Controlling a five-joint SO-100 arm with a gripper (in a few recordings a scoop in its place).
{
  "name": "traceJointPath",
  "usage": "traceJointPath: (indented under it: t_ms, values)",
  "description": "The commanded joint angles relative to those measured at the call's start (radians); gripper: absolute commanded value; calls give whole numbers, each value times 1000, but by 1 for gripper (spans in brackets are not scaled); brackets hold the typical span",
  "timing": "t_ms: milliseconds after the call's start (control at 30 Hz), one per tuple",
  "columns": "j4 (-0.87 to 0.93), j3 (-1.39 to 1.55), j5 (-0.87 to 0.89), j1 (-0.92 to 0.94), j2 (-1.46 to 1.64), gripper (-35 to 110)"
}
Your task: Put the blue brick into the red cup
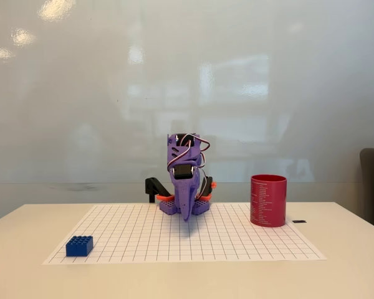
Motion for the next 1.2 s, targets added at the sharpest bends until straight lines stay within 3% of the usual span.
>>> traceJointPath:
  t_ms: [0,633,733,933,1167]
  values:
    - [18,-55,37,11,-6,0]
    - [58,-69,48,23,-9,-1]
    - [149,-158,44,40,-58,-1]
    - [140,-308,32,118,-230,-1]
    - [253,-716,-54,276,-580,-1]
